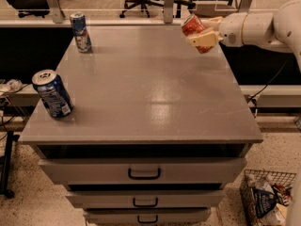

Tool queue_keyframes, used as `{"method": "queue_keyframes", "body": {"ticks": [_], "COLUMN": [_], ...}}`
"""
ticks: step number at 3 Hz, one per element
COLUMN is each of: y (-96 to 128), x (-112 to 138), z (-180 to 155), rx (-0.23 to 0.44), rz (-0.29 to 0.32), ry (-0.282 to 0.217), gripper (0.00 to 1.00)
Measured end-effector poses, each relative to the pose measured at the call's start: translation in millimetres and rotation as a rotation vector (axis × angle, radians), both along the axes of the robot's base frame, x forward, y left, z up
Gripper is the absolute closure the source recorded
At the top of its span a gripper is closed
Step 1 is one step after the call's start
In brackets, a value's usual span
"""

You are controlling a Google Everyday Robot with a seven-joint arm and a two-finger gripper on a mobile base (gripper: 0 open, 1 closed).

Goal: Place coke can upright

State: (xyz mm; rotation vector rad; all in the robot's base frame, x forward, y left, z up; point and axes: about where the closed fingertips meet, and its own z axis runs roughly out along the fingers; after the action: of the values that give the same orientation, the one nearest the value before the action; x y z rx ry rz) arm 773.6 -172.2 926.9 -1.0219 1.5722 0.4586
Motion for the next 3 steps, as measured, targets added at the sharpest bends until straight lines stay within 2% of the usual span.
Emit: {"method": "queue_keyframes", "body": {"ticks": [2, 3], "y": [-17.4, -18.9], "x": [-22.1, -25.7], "z": [-17.2, -25.0], "rx": [0.223, 0.292], "rz": [0.028, 0.053], "ry": [-0.073, -0.103], "gripper": [1.0, 1.0]}}
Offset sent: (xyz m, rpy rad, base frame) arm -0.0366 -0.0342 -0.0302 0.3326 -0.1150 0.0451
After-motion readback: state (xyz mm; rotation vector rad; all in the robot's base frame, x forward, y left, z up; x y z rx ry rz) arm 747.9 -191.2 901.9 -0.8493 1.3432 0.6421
